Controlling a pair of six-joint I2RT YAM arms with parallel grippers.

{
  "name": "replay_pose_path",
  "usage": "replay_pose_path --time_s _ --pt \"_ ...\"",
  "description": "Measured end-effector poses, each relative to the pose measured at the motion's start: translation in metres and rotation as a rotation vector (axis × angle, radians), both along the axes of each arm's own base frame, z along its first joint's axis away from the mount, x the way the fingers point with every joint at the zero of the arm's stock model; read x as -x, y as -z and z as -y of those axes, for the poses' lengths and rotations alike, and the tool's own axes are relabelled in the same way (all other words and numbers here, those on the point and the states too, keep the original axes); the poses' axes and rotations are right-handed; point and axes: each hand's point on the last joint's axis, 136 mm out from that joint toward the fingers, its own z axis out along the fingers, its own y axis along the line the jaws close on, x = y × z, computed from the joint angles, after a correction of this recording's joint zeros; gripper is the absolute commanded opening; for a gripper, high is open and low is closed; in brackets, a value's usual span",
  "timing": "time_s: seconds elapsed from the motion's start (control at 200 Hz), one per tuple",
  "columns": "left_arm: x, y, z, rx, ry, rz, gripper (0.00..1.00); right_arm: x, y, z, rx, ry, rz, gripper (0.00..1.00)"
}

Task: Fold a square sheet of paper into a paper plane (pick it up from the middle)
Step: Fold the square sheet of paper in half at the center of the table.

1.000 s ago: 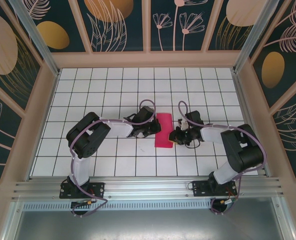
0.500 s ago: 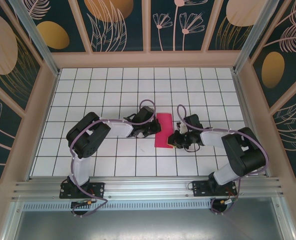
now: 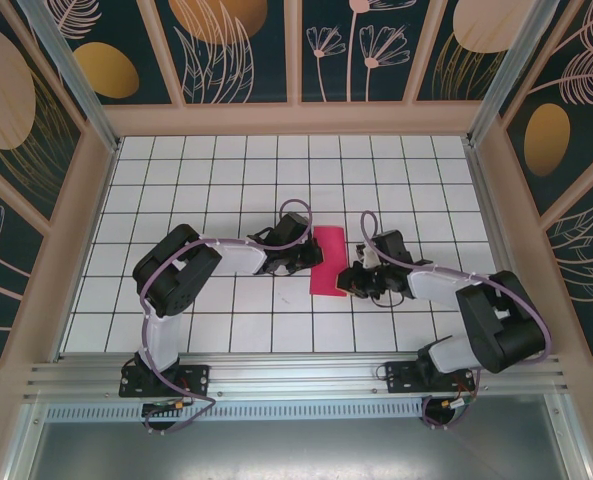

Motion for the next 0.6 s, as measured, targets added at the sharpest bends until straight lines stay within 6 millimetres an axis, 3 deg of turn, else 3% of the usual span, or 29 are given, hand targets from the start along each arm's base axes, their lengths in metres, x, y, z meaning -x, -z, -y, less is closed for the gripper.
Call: replay_pose_path --time_s 0.1,0.375,0.601 --pt "0.0 0.0 0.0 0.0 0.0 0.0 0.08 0.01 0.015 0.004 0.013 0.003 -0.047 0.16" --pt "0.0 0.0 0.0 0.0 0.002 0.003 0.08 0.008 0.012 0.004 0.016 0.011 -0.053 0.16" --pt "0.0 0.0 0.0 0.0 0.003 0.003 0.08 -0.035 -0.024 -0.003 -0.002 0.034 0.062 0.16"
